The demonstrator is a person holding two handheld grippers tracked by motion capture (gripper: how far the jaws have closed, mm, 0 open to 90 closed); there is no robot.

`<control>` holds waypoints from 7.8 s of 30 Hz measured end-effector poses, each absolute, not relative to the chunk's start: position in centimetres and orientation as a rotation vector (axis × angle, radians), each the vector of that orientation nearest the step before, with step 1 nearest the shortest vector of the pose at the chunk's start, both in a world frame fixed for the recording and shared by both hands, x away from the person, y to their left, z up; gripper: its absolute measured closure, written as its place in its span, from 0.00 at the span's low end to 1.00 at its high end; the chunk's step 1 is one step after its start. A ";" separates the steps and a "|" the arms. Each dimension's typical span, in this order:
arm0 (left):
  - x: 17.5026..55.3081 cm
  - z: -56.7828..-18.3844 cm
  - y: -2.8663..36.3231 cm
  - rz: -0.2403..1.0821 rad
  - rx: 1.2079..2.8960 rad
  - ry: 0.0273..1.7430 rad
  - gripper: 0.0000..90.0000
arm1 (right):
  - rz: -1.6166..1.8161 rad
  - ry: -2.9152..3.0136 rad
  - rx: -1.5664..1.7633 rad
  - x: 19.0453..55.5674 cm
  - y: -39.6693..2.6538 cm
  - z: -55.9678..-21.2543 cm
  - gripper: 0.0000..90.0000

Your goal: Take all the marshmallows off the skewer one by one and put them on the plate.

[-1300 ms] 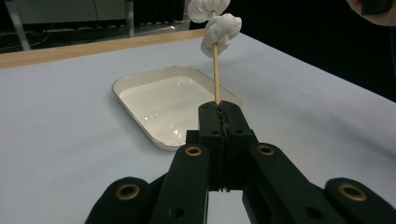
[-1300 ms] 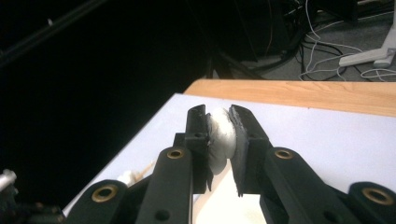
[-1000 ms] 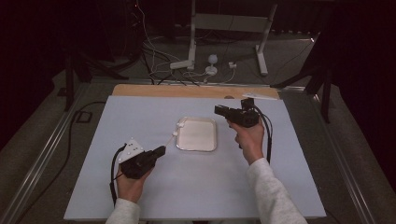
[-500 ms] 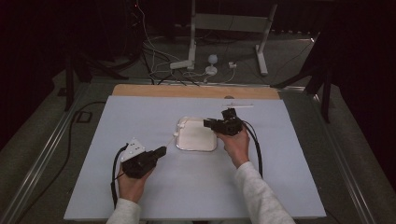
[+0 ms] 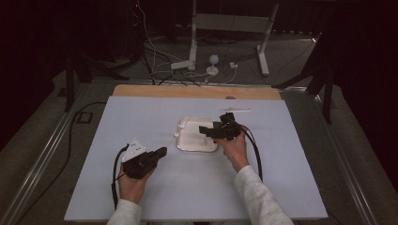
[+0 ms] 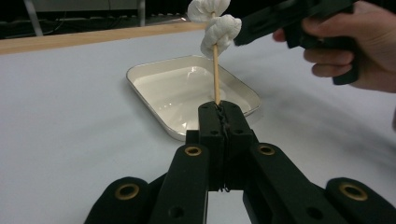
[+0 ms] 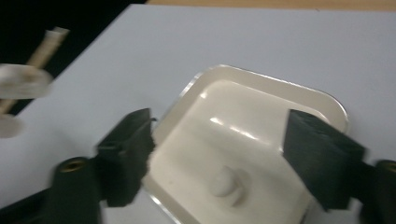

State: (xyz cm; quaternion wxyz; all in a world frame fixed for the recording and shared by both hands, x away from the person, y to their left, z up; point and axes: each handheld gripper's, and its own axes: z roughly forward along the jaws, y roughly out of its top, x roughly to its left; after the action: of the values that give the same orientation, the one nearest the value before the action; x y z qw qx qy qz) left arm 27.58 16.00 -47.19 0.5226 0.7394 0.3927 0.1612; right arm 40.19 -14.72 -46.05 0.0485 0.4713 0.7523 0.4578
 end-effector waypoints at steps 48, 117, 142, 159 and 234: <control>27.2 -47.0 14.7 0.402 1.782 0.847 1.00 | 1.797 2.453 1.489 38.7 -10.9 -43.1 0.84; 27.1 -47.0 16.9 0.430 1.763 0.923 1.00 | 1.493 2.210 1.481 39.6 -16.9 -42.5 0.89; 27.6 -47.6 16.3 0.394 1.749 0.949 1.00 | 1.338 2.311 1.480 39.2 -14.9 -46.9 0.37; 27.8 -47.7 16.3 0.389 1.726 0.973 1.00 | 1.484 2.318 1.513 38.6 -14.5 -44.4 0.17; 26.1 -46.9 13.9 0.470 1.800 0.858 1.00 | 1.720 2.248 1.544 38.8 -11.9 -40.6 0.91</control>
State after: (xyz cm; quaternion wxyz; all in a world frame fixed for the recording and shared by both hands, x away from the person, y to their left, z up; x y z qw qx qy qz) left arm 26.13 13.92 -46.86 0.5198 0.7505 0.3579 0.1960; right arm 38.83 -11.89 -40.58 -0.0412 0.4785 0.6966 0.5330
